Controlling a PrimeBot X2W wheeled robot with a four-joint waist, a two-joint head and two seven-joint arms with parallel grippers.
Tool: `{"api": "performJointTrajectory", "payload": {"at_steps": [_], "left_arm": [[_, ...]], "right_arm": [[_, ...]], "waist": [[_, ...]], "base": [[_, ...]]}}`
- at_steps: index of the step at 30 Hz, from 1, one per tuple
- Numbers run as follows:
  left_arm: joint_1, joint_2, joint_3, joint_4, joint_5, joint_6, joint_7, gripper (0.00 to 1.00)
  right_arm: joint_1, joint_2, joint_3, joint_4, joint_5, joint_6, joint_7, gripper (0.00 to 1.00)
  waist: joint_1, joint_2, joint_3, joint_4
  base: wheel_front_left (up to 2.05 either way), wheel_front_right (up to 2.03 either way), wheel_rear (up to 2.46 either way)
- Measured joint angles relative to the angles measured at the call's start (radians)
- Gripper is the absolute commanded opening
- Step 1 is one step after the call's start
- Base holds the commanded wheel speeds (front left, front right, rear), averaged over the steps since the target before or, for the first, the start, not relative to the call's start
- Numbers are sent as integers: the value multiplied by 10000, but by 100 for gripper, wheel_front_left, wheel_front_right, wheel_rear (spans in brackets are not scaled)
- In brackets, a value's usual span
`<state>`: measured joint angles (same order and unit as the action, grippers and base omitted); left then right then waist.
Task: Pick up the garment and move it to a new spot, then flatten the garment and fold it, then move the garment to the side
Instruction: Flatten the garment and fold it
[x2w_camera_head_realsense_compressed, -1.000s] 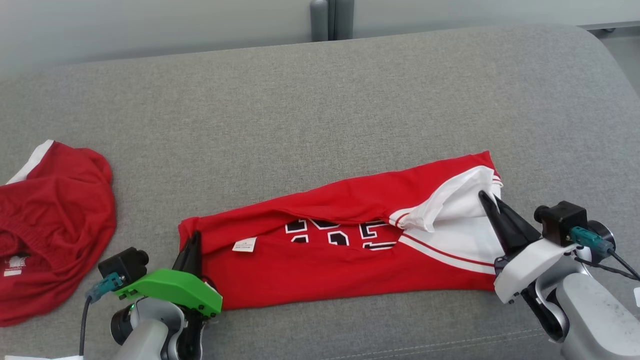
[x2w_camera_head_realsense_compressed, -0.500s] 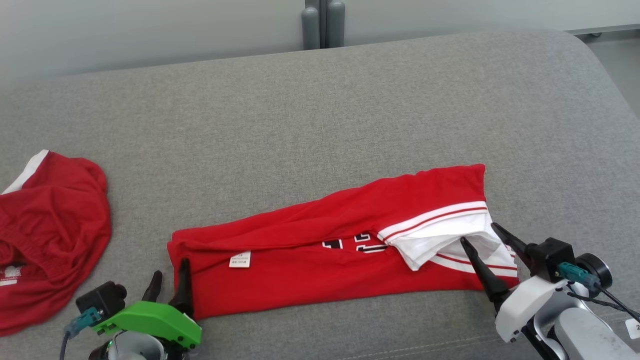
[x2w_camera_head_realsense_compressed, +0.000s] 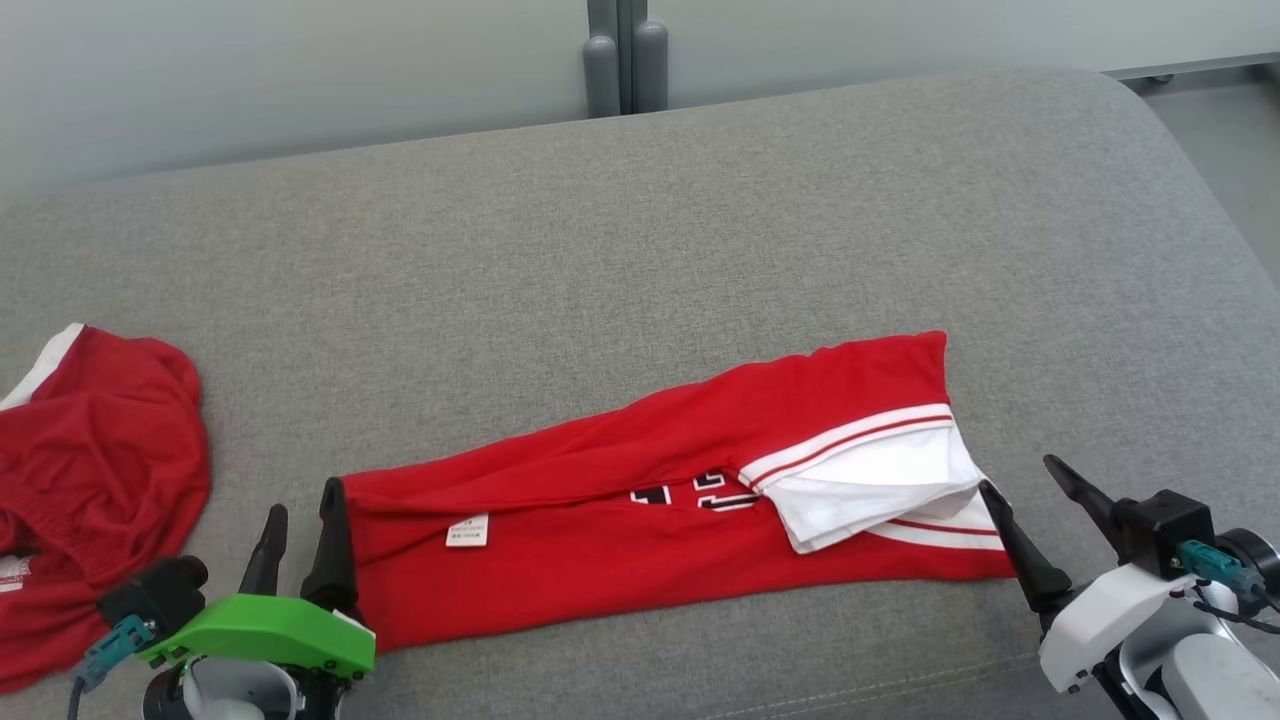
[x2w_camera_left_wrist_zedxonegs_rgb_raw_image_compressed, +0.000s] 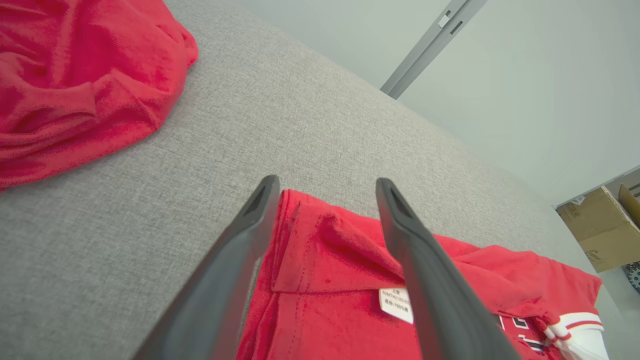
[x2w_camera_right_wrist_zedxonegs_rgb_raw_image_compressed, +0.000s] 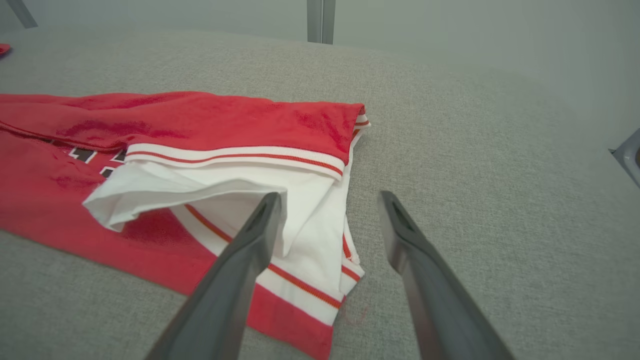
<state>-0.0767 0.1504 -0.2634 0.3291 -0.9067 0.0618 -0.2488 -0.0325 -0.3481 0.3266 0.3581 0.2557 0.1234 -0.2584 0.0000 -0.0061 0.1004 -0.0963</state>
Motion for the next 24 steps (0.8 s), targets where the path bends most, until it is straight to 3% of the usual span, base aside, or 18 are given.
{"api": "performJointTrajectory", "payload": {"at_steps": [10,18,24], "left_arm": [[-2,-192,424,-1321,516,13,-29,100],[-1,-426,8,-1847,1122,17,-29,100],[8,-454,-167,-2155,1202,130,-31,100]], "right_arm": [[26,-35,-815,-247,585,0,6,100],[-102,142,-665,625,1567,0,8,100],[-796,414,-251,1239,2272,0,757,100]], "waist": [[0,0,-229,-410],[0,0,-200,-557],[0,0,-57,-336]], "base": [[0,0,0],[0,0,0],[0,0,0]]}}
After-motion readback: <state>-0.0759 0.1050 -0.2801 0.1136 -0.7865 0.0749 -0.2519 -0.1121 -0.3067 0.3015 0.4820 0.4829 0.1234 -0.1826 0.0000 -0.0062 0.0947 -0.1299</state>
